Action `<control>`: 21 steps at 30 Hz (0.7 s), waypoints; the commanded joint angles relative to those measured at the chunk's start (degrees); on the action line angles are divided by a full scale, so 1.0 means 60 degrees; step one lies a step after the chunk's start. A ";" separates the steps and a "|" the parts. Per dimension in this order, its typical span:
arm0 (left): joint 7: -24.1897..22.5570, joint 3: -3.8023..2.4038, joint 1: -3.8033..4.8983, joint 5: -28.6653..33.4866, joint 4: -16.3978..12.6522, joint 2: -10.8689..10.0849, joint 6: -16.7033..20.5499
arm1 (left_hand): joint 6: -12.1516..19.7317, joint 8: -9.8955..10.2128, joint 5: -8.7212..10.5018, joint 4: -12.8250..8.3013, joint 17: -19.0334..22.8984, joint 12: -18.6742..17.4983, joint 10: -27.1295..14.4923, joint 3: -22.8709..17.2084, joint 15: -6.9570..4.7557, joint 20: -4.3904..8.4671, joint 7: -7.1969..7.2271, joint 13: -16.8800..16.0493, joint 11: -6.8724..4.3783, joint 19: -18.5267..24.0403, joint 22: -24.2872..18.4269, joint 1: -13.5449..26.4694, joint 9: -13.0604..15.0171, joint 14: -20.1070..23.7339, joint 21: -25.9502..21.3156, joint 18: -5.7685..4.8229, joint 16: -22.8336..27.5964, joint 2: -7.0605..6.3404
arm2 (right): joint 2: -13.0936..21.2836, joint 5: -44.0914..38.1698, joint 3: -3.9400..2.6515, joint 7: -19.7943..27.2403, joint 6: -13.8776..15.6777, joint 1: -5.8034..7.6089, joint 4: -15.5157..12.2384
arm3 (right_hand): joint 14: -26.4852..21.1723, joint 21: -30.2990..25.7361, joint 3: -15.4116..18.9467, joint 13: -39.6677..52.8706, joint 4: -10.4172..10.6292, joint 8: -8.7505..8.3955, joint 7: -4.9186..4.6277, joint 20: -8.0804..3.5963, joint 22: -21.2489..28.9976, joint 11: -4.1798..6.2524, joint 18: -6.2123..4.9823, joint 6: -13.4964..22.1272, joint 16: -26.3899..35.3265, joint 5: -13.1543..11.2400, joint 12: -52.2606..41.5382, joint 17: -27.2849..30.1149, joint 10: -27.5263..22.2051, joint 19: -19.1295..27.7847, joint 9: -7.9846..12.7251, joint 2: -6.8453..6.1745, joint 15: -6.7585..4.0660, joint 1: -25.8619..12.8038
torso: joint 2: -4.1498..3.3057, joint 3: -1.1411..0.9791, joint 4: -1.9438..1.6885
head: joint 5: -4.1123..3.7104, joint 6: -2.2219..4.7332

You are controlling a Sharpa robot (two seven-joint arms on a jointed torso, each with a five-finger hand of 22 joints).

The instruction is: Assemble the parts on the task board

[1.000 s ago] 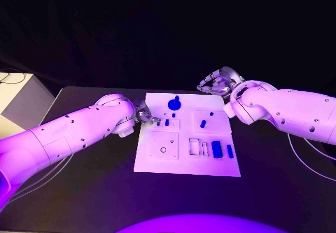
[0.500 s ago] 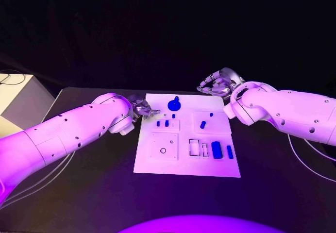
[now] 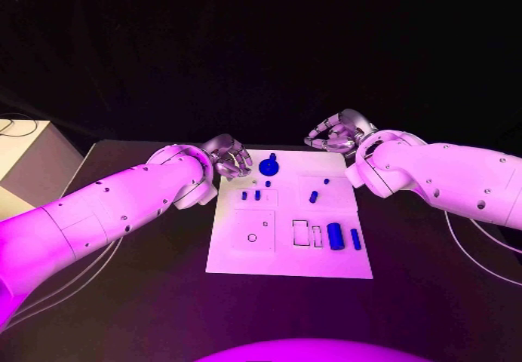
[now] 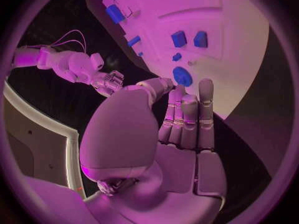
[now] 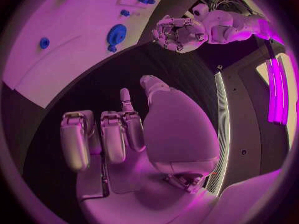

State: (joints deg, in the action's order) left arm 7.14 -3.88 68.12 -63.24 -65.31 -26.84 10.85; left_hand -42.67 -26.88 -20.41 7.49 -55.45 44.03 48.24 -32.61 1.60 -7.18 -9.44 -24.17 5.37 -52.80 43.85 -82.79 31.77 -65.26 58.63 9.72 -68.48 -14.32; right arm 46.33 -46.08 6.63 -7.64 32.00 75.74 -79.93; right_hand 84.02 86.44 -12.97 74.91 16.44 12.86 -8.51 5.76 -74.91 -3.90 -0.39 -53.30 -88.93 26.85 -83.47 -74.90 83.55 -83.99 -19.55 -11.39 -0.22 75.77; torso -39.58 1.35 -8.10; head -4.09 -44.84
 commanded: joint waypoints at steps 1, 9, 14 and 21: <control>-0.1510 0.0028 0.0003 -0.1531 0.0200 0.0197 0.0482 | 0.0131 0.0171 0.0055 -0.0124 0.0300 -0.0233 -0.0184 -0.0002 0.0039 -0.0036 -0.0024 0.0223 0.0033 0.0140 0.0072 -0.0029 -0.0199 0.0294 0.0047 0.0117 0.0136 -0.0101 | -0.0015 0.0012 -0.0003 0.0131 -0.0129 -0.0005 0.0003 | 0.0850 -0.0182 -0.0141 0.1025 -0.0005 0.0071 0.0002 -0.0071 -0.2045 0.0037 -0.0126 0.0106 0.0089 0.0033 0.0672 -0.1980 -0.0453 -0.0689 -0.0044 -0.0056 -0.0055 -0.0052 | -0.0022 -0.0004 0.0018 | -0.0035 0.0075; -0.1749 0.0188 0.0007 -0.2907 0.0808 0.0728 0.0131 | -0.0061 0.0505 0.0168 -0.0170 0.0879 -0.0991 -0.0510 0.0096 0.0224 -0.0208 0.0056 0.0916 0.0245 0.0347 0.0198 0.0278 -0.0676 0.0612 0.0102 0.0119 0.0109 -0.0259 | -0.0071 0.0085 -0.0003 0.0346 -0.0034 -0.0001 0.0005 | 0.0523 -0.1723 -0.0812 -0.2253 -0.0021 0.0166 0.0062 -0.0184 -0.1136 0.0137 -0.0451 0.0235 0.0857 0.0033 0.4375 -0.0794 -0.2479 -0.0156 -0.0282 -0.0333 -0.0174 -0.0077 | -0.0079 -0.0023 0.0050 | -0.0114 0.0170; -0.1511 0.0221 0.0012 -0.3345 0.1017 0.0945 -0.0115 | -0.0109 0.0677 0.0310 -0.0150 0.1030 -0.1306 -0.0588 0.0242 0.0289 -0.0283 0.0074 0.1208 0.0312 0.0340 0.0205 0.0411 -0.0861 0.0561 0.0092 0.0128 -0.0048 -0.0317 | -0.0103 0.0012 -0.0003 0.0472 0.0046 0.0004 -0.0011 | 0.0480 -0.2334 -0.1331 -0.4790 -0.0045 0.0221 0.0088 -0.0231 -0.0776 0.0169 -0.0549 0.0250 0.1105 0.0040 0.7196 -0.0532 -0.3383 -0.0033 -0.0418 -0.0511 -0.0205 0.0000 | -0.0139 -0.0042 0.0078 | -0.0131 0.0246; -0.1008 0.0236 0.0027 -0.3722 0.1253 0.1213 -0.0656 | -0.0441 0.0841 0.0373 -0.0132 0.0963 -0.1606 -0.0497 0.0406 0.0322 -0.0327 0.0058 0.1529 0.0346 -0.0096 0.0572 0.0456 -0.1064 0.0232 0.0378 0.0058 -0.0437 -0.0294 | -0.0147 -0.0140 -0.0004 0.0541 0.0085 0.0012 -0.0064 | 0.0497 -0.2375 -0.1695 -0.5934 -0.0073 0.0231 0.0061 -0.0223 -0.0773 0.0133 -0.0538 0.0265 0.1148 0.0021 0.8462 -0.0534 -0.3295 -0.0098 -0.0518 -0.0658 -0.0188 -0.0056 | -0.0208 -0.0067 0.0107 | -0.0139 0.0306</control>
State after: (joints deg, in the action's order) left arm -0.41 -2.45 68.21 -82.35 -57.88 -19.83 10.02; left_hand -45.13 -22.05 -18.51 6.63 -49.59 34.58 45.05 -30.41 3.51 -9.14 -9.12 -15.02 7.37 -53.18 47.12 -80.34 25.41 -63.49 60.75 9.72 -71.01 -16.15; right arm 45.52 -45.90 6.63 -5.85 32.28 75.80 -80.16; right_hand 84.03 72.57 -23.02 39.42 16.01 13.95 -7.96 4.91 -74.95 -3.36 -2.68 -51.97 -82.22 26.85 -32.81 -74.90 63.62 -84.01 -22.64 -14.79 -1.06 75.56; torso -40.58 1.03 -7.55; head -4.87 -43.13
